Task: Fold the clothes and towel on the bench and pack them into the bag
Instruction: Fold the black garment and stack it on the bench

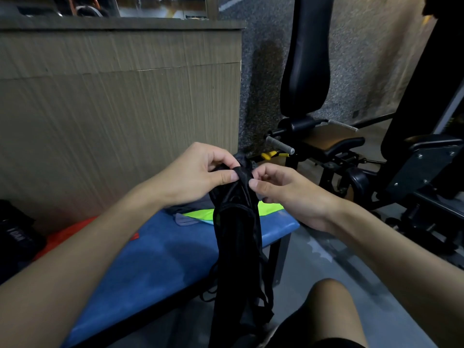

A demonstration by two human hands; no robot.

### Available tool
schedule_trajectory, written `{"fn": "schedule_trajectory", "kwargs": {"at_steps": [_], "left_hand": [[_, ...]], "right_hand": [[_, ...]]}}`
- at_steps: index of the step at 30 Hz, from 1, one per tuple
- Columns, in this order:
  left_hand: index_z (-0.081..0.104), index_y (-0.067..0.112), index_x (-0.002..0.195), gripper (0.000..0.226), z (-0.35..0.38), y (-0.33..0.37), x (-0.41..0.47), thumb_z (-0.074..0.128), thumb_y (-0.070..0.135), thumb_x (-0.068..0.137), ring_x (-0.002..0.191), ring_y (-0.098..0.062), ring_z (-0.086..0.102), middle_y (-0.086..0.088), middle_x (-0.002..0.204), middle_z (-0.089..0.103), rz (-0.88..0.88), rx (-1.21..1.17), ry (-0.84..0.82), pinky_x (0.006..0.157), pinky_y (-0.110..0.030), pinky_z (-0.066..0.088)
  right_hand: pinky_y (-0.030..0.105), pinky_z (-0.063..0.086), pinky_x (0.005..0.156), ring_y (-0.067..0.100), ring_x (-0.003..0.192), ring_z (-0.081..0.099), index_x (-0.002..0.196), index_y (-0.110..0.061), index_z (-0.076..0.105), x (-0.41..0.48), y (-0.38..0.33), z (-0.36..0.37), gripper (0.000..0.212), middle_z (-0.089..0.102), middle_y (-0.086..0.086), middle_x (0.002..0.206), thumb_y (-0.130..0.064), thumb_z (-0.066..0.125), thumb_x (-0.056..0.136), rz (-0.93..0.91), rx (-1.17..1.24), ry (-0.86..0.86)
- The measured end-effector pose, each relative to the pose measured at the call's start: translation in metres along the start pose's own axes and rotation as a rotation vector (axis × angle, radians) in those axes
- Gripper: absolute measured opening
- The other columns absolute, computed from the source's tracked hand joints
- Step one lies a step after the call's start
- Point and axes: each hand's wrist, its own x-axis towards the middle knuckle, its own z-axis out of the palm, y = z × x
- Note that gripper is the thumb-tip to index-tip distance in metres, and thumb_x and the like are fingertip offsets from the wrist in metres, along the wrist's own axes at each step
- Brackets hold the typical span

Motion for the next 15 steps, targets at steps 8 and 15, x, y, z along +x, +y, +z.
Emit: {"fn": "schedule_trajectory", "kwargs": {"at_steps": [8, 15], "left_hand": [[0.073, 0.023, 0.09, 0.012, -0.009, -0.003, -0.003, 0.069, 0.012, 0.085, 0.091, -0.023, 0.068, -0.008, 0.094, 0.073, 0.017, 0.011, -0.026, 0.091, -0.045, 0.052], [0.074, 0.024, 0.089, 0.011, -0.011, -0.01, -0.004, 0.069, 0.021, 0.081, 0.096, -0.035, 0.068, -0.007, 0.093, 0.074, 0.008, -0.007, -0.002, 0.092, -0.049, 0.051]], "right_hand": [[0.045, 0.04, 0.088, 0.03, 0.09, 0.048, 0.094, -0.009, 0.054, 0.004, 0.002, 0.0, 0.019, 0.052, 0.018, 0.095, -0.024, 0.063, 0.087, -0.012, 0.24, -0.031], [0.05, 0.045, 0.089, 0.028, 0.087, 0.057, 0.112, -0.006, 0.054, 0.004, -0.001, 0.002, 0.025, 0.059, 0.016, 0.089, -0.008, 0.067, 0.091, 0.014, 0.046, 0.048]]}}
